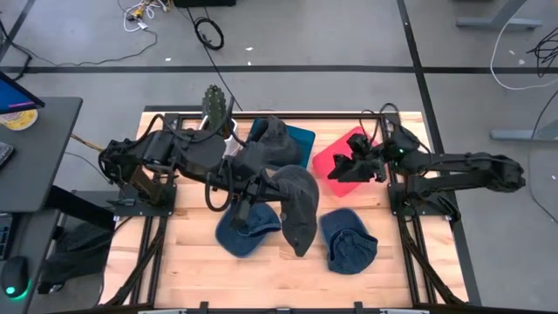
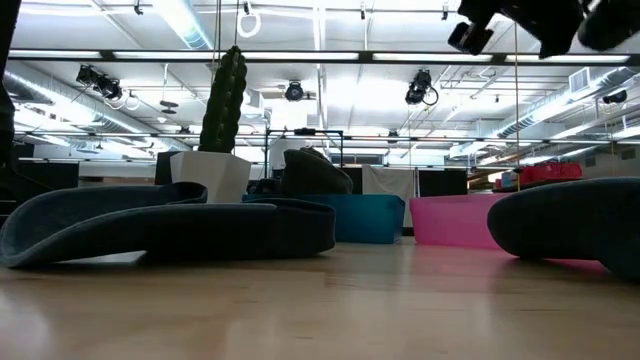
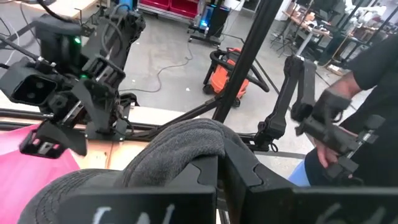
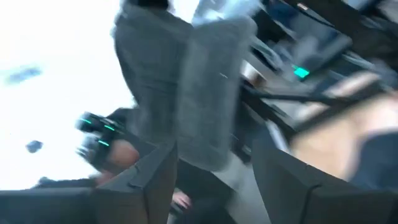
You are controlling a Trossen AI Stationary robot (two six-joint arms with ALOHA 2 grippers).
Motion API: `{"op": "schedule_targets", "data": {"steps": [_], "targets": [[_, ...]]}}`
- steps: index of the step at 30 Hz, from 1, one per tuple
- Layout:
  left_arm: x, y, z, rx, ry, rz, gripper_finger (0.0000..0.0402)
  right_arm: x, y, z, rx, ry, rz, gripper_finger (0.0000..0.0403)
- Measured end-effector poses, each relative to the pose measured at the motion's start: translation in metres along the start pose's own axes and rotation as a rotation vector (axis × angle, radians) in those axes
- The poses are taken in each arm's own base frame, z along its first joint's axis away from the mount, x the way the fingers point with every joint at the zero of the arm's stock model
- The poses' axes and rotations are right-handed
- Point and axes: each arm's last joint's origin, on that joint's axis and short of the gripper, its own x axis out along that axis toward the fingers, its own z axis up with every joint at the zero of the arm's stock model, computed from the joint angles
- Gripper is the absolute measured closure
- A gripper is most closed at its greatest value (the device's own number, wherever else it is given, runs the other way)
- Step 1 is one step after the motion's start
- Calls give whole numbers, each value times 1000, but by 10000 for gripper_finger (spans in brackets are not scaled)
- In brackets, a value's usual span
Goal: Pick & Place hat
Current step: Put the black cap into the blue bin
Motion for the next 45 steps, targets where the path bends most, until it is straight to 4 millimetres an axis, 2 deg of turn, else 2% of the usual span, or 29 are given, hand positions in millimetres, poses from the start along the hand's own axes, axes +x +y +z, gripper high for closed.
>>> {"op": "schedule_targets", "data": {"steps": [4, 11, 18, 25, 31, 37, 45], "targets": [[0, 0, 2, 0, -21, 0, 397, -4, -9, -8, 52, -69, 80, 194], [0, 0, 5, 36, -53, 11, 397, 7, -28, -6, 95, -43, 52, 159], [0, 2, 9, 80, -91, 15, 397, 21, -24, 12, 81, -57, 146, 123], [0, 5, 10, 82, -92, 25, 397, 37, -16, 34, 46, -34, 202, 124], [0, 5, 10, 82, -91, 28, 397, 48, -9, 40, 29, 3, 244, 126], [0, 5, 10, 81, -94, 39, 397, 53, -6, 38, 22, 22, 264, 161], [0, 13, 12, 73, -99, 66, 397, 56, -4, 35, 41, 23, 271, 274]]}}
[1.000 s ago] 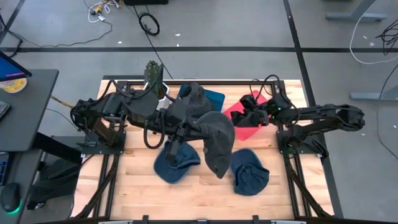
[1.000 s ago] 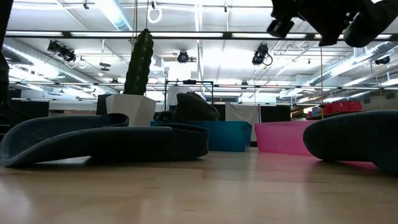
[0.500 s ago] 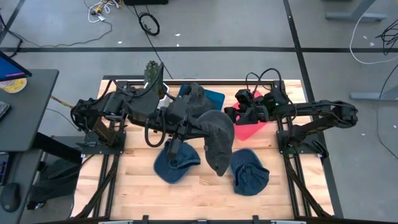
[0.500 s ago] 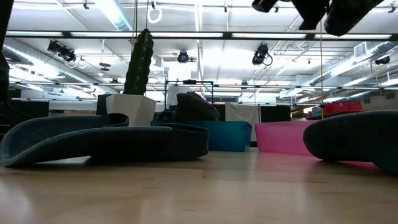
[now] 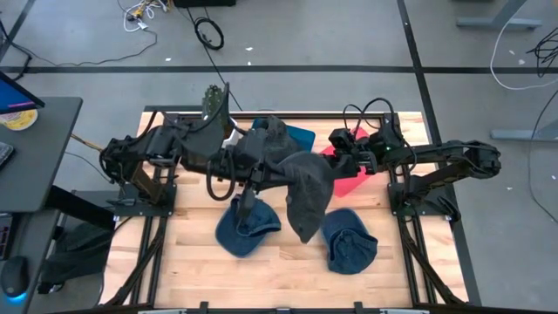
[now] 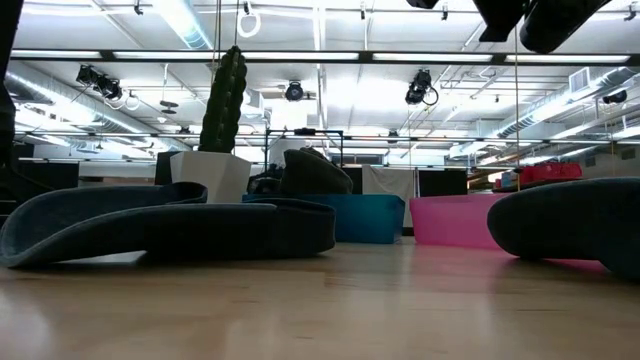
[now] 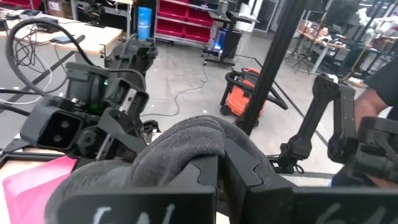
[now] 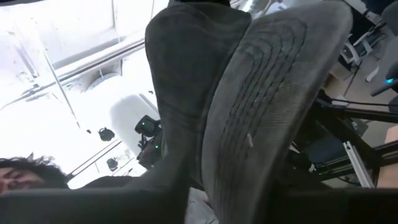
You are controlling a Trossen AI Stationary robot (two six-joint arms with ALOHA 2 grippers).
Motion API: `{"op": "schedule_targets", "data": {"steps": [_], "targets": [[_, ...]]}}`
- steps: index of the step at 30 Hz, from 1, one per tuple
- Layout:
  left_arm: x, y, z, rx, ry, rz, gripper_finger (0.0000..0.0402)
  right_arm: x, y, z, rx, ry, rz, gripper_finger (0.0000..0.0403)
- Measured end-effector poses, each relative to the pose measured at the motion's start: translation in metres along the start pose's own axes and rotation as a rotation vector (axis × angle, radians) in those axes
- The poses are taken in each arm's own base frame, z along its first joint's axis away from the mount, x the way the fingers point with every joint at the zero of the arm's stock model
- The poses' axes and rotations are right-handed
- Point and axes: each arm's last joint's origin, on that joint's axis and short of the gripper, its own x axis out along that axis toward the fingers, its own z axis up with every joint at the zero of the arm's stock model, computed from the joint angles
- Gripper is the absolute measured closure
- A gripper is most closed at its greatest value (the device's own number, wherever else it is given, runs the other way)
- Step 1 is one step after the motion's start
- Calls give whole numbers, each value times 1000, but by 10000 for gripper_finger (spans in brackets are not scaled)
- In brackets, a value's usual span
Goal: Pick & Place hat
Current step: Put the black cap into the blue bin
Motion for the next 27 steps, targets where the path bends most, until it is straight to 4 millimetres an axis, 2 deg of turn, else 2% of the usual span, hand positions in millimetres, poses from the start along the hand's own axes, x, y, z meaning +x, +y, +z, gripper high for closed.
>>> {"op": "schedule_targets", "data": {"steps": [5, 6, 12, 17, 21, 27], "targets": [[0, 6, 2, -39, -8, 33, 373, -1, 0, 1, -6, -5, -1, 379], [0, 7, 2, -50, -11, 42, 365, -1, 0, 1, -9, -6, -2, 388], [0, 8, 2, -84, -24, 81, 321, -7, 6, 5, -11, -41, -8, 394], [0, 7, 2, -68, -21, 78, 289, -24, 21, 4, -27, -93, -18, 397], [0, 7, 0, -64, -4, 80, 276, -47, 28, -8, -14, -166, -53, 397], [0, 7, -3, -57, 19, 95, 277, -85, 26, -41, 56, -290, -128, 397]]}}
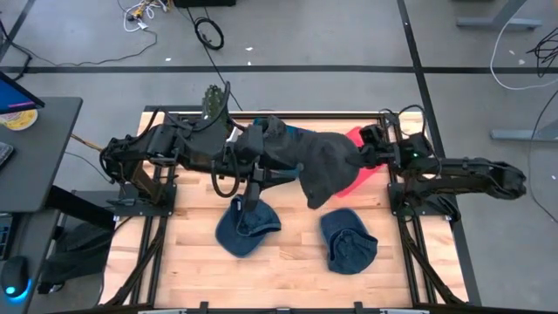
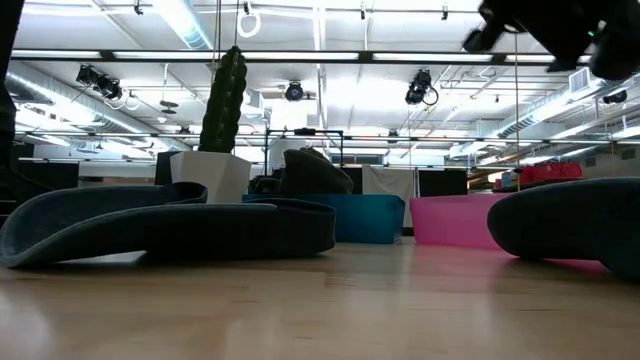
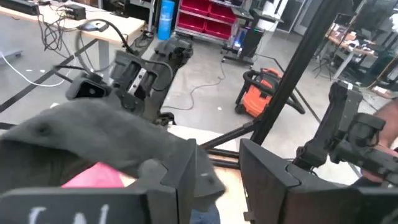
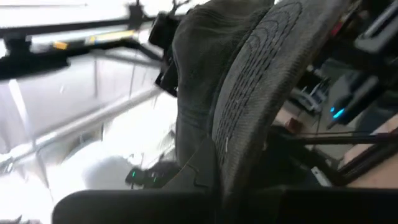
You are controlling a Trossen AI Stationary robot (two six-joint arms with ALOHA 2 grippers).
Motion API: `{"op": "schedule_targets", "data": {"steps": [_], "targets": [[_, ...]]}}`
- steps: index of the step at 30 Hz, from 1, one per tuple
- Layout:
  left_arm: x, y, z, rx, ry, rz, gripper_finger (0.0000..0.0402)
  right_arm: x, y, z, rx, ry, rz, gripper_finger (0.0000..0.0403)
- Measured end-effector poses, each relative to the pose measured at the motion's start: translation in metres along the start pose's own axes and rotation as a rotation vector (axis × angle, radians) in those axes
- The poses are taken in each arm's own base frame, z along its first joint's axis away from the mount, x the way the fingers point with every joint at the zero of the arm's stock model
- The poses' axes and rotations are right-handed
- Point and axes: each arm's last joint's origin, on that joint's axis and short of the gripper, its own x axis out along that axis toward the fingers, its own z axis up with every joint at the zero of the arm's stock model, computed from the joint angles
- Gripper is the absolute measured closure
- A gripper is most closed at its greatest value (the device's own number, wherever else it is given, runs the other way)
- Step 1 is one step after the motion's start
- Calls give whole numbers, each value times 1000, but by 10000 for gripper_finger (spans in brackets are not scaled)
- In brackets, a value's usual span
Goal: Pick & Place hat
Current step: Put the black cap into the blue bin
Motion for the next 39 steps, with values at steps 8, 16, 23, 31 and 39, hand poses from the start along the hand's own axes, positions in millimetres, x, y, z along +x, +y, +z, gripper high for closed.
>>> {"op": "schedule_targets", "data": {"steps": [8, 16, 23, 31, 39], "targets": [[0, 4, 1, 2, -47, 151, 282, -30, -14, -12, 58, -323, -159, 397], [-1, 8, 3, 3, -90, 289, 282, -36, -35, -14, 113, -430, -389, 397], [-1, 9, 3, 4, -94, 314, 282, -29, -46, -9, 163, -416, -511, 397], [-1, 9, 2, 5, -92, 314, 282, -5, -58, 13, 149, -391, -658, 398], [-1, 9, 2, 54, -84, 317, 282, 18, -83, 31, 138, -381, -696, 398]]}}
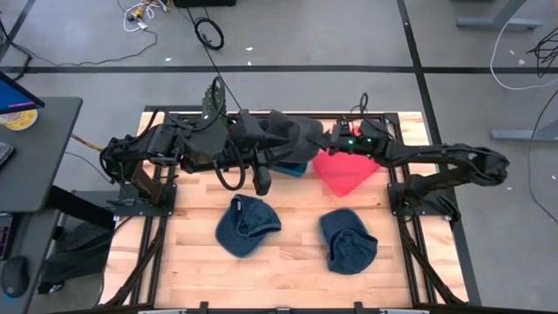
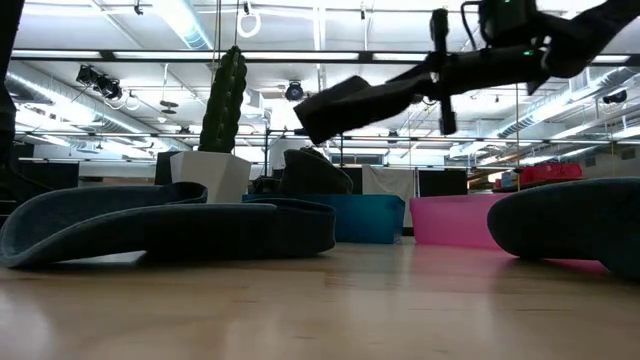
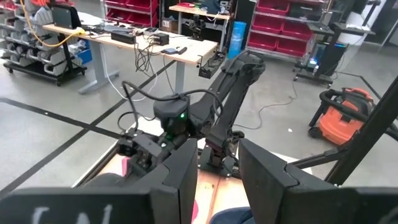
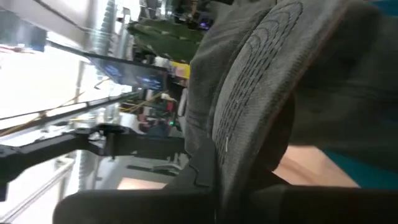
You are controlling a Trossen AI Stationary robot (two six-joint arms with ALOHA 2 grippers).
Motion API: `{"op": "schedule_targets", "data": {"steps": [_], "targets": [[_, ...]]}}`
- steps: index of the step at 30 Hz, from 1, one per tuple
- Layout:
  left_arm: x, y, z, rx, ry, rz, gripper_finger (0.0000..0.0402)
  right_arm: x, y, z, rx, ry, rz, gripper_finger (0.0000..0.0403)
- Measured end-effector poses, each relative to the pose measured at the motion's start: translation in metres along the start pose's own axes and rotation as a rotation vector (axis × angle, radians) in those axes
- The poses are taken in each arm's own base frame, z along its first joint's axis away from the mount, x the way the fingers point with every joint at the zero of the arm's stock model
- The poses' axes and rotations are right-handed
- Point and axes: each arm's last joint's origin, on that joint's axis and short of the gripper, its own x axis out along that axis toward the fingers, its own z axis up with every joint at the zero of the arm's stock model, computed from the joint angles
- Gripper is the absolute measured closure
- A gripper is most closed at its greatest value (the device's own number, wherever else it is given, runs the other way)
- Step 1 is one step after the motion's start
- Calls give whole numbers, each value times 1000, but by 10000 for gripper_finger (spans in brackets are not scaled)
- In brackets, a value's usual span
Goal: Pick & Place hat
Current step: Put the black cap into the blue bin
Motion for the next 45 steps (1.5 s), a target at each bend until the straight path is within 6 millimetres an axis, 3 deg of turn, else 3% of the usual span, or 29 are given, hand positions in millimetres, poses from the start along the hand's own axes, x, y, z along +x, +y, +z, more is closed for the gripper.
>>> {"op": "schedule_targets", "data": {"steps": [6, 17, 22, 28, 45], "targets": [[0, 0, 0, 13, 1, -1, 282, 25, -3, 5, -36, -17, 58, 398], [14, -7, -10, 65, 43, -19, 282, 49, -51, 2, 26, -1, -106, 398], [24, -12, -18, 110, 68, -24, 282, 50, -62, 9, 29, -39, -150, 398], [32, -16, -24, 126, 92, -22, 282, 49, -68, 13, -111, -43, -197, 398], [40, -18, -29, 135, 111, -33, 282, 44, -84, 8, 16, -38, -383, 397]]}}
